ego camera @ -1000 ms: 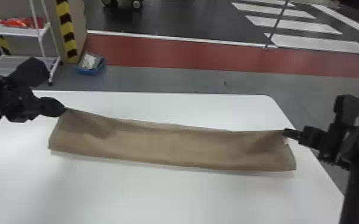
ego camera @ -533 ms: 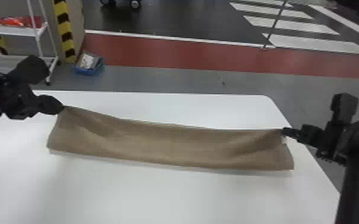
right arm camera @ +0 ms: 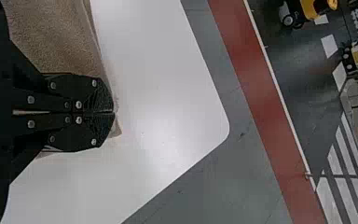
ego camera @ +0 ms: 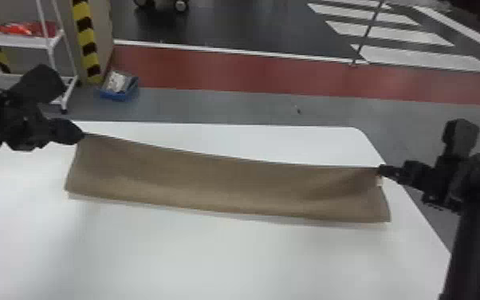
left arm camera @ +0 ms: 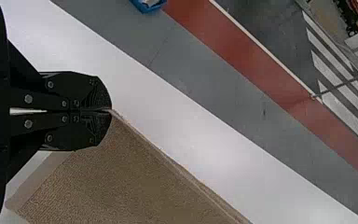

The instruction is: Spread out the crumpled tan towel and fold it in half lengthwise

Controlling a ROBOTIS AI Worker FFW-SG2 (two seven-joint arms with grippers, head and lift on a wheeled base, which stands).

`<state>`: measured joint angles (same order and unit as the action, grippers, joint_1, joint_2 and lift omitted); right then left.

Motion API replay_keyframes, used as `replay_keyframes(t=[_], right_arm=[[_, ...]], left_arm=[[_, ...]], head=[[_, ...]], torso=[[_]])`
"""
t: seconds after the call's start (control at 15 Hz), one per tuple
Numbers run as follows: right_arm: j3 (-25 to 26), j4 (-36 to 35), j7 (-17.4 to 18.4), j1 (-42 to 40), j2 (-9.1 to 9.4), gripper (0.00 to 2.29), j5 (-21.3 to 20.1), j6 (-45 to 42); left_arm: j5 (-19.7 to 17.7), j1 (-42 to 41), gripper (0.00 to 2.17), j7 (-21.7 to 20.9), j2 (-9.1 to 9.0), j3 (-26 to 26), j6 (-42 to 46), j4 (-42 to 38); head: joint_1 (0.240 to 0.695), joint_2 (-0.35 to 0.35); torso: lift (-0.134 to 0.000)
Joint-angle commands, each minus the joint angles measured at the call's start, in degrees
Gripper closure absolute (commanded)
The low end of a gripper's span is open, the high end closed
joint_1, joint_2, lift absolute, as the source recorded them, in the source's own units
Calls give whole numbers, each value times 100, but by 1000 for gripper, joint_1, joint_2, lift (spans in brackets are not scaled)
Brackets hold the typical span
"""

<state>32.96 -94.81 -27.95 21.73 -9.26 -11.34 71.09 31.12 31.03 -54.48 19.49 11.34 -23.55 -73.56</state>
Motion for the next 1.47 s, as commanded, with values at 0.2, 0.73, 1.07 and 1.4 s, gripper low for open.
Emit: replay_keyframes(t=[0.2, 0.73, 1.07, 1.4], right_arm=[[44, 200, 0, 104, -40, 1166, -8, -134], [-9, 631, 9, 139, -128, 1166, -44, -468], [-62, 815, 17, 165, -128, 1166, -70, -644], [-115, 824, 0, 156, -163, 1166, -70, -644]], left_arm=[[8, 87, 1146, 42, -69, 0, 20, 70], [17, 333, 1143, 420, -236, 317, 56, 545], [17, 333, 1129, 640, -350, 422, 73, 668], [17, 245, 599, 930, -411, 466, 91, 694]], head=[[685, -218], [683, -234], [688, -239], [691, -244]], torso=[[-123], [-123], [-123], [-123]])
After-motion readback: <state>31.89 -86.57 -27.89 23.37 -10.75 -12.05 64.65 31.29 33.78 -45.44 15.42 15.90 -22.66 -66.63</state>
